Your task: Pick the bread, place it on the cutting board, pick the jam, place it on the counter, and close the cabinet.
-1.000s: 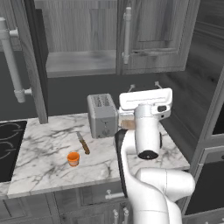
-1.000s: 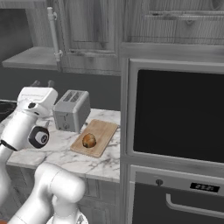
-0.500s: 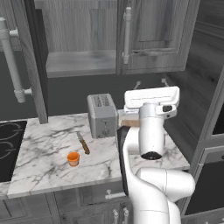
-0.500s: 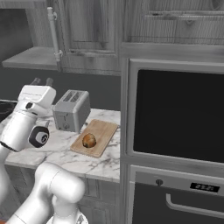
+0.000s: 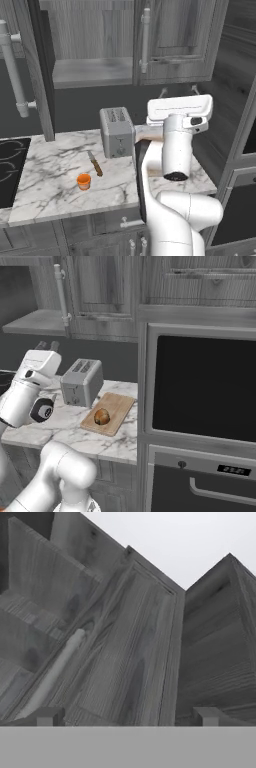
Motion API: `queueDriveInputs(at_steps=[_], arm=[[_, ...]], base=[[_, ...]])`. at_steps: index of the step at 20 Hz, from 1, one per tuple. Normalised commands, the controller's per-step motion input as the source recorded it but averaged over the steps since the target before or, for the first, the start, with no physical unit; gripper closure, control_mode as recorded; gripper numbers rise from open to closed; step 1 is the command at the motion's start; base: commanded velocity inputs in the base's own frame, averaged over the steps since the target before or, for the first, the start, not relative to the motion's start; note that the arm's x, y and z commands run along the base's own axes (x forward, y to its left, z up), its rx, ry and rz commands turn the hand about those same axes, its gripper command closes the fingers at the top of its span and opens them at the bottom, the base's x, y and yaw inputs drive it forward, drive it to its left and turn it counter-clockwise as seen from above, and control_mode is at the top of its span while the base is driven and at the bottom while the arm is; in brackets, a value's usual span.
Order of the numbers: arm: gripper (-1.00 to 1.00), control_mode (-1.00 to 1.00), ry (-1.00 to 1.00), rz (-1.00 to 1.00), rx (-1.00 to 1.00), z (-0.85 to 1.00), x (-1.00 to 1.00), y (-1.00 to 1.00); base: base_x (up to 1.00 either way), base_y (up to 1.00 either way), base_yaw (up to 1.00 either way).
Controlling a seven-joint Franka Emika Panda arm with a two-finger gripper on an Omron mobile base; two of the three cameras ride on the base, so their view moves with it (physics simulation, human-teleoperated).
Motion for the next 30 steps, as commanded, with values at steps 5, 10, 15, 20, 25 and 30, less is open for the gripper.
queueDriveInputs(at_steps=[5, 10, 15, 20, 25, 30], arm=[[-1.00, -1.00, 0.04, -0.05, 0.00, 0.59, -0.14, 0.21], [-1.00, -1.00, 0.08, -0.04, 0.00, 0.54, -0.06, 0.27], [-1.00, -1.00, 0.10, -0.03, 0.00, 0.40, -0.21, 0.26], [-1.00, -1.00, 0.14, -0.02, 0.00, 0.24, -0.33, 0.26], [-1.00, -1.00, 0.13, -0.01, 0.00, 0.08, -0.40, 0.26], [-1.00, -1.00, 0.07, 0.00, 0.00, 0.00, -0.35, 0.24]], base=[[0.00, 0.00, 0.00], [0.00, 0.00, 0.00], [0.00, 0.00, 0.00], [0.00, 0.00, 0.00], [0.00, 0.00, 0.00], [0.00, 0.00, 0.00]])
